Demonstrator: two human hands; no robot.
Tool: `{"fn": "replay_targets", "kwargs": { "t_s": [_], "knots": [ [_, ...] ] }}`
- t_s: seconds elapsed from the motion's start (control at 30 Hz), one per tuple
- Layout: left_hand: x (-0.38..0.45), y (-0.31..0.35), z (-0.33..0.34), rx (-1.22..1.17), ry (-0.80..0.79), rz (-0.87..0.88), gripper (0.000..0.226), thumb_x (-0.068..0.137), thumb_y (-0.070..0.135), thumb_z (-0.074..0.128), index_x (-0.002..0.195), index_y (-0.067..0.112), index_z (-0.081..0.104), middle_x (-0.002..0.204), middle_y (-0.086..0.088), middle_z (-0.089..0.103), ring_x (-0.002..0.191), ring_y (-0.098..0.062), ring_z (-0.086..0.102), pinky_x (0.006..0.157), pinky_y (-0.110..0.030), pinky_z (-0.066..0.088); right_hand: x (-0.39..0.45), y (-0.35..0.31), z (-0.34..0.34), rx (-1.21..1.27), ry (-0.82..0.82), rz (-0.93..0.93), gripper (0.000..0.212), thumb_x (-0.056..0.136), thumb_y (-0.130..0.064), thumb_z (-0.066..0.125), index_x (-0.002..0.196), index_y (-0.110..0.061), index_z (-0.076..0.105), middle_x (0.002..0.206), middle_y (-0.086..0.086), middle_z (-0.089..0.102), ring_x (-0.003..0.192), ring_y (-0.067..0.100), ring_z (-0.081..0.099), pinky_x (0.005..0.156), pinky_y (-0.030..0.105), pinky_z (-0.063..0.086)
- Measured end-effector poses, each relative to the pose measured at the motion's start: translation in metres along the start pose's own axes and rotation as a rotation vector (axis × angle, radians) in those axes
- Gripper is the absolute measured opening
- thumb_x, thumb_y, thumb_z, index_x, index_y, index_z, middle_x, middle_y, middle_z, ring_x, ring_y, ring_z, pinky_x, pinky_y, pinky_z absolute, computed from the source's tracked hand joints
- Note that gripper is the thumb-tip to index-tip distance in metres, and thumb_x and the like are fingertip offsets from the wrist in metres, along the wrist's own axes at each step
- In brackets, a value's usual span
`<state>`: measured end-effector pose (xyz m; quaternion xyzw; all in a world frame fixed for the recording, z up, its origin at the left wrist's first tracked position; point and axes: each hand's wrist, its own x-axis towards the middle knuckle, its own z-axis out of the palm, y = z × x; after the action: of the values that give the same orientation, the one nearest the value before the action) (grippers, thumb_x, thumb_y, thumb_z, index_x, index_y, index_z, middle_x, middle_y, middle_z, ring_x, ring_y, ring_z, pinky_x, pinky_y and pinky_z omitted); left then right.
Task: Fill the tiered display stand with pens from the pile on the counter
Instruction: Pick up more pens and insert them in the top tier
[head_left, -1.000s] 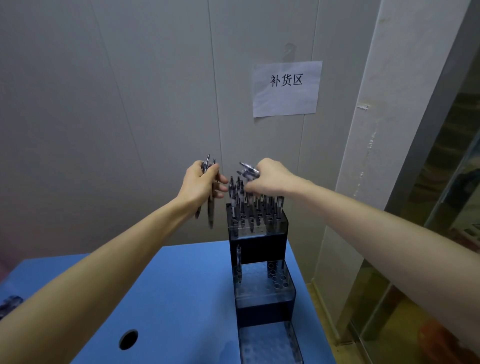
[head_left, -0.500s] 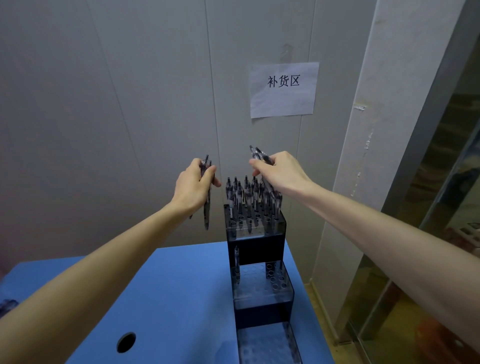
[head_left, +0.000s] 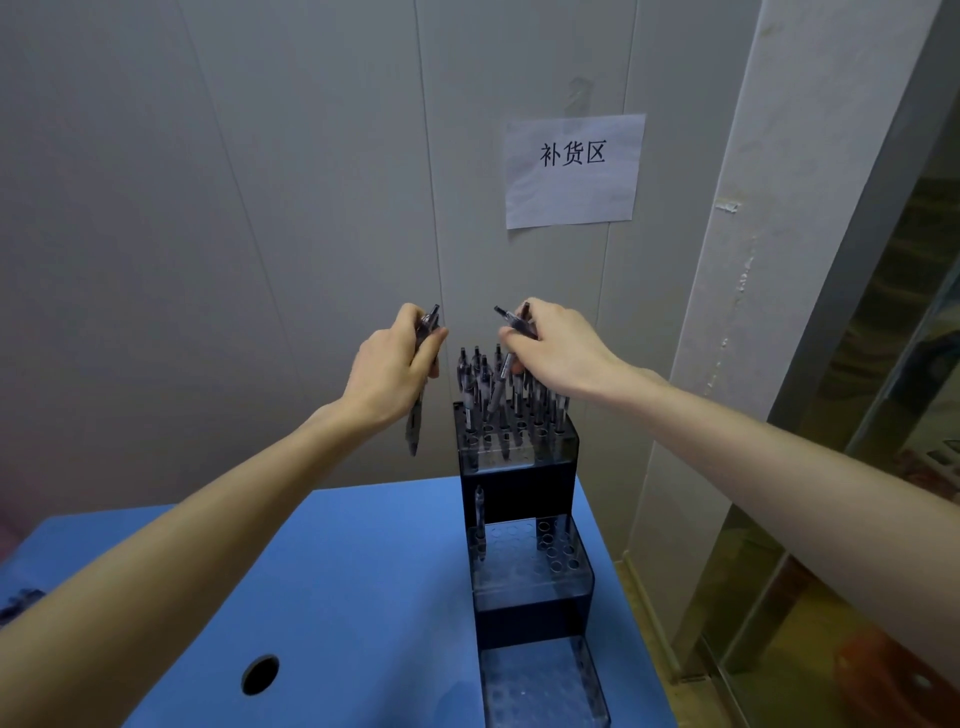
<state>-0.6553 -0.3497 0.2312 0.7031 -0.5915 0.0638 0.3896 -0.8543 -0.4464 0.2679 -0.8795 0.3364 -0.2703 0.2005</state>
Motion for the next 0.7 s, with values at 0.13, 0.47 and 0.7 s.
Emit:
{"fn": "replay_targets", "kwargs": {
  "t_s": [0.13, 0.47, 0.7],
  "knots": [
    [-0.002, -0.003, -0.001, -0.085, -0.026, -0.04, 0.025, 0.108, 0.037, 0.047, 0.103, 0.013, 0.048, 0.081, 0.007, 0.074, 0.073, -0.015, 0.068, 0.076, -0.043, 0.056, -0.002, -0.002, 0.006, -0.054, 0.014, -0.02, 0.034, 0.101, -0.04, 0.055, 0.072, -0.023, 0.052, 0.067, -0.002, 0.059, 0.068, 0.024, 0.057, 0.059, 0.034, 0.041],
    [-0.002, 0.0, -0.009, -0.511, -0.029, -0.185, 0.012, 0.108, 0.023, 0.05, 0.105, 0.011, 0.052, 0.101, -0.007, 0.075, 0.096, -0.02, 0.072, 0.071, -0.035, 0.063, -0.005, -0.007, 0.007, -0.136, 0.075, -0.083, 0.021, 0.088, -0.045, 0.073, 0.09, -0.024, 0.069, 0.086, -0.003, 0.07, 0.085, 0.023, 0.066, 0.074, 0.035, 0.054],
    [-0.001, 0.007, -0.009, -0.501, -0.017, -0.132, 0.011, 0.108, 0.023, 0.051, 0.099, 0.016, 0.053, 0.102, -0.001, 0.076, 0.096, -0.019, 0.071, 0.063, -0.033, 0.061, 0.0, -0.008, 0.015, -0.137, 0.009, -0.043, 0.007, 0.087, -0.029, 0.073, 0.083, -0.022, 0.073, 0.077, -0.001, 0.072, 0.078, 0.023, 0.068, 0.072, 0.037, 0.057]
  ]
}}
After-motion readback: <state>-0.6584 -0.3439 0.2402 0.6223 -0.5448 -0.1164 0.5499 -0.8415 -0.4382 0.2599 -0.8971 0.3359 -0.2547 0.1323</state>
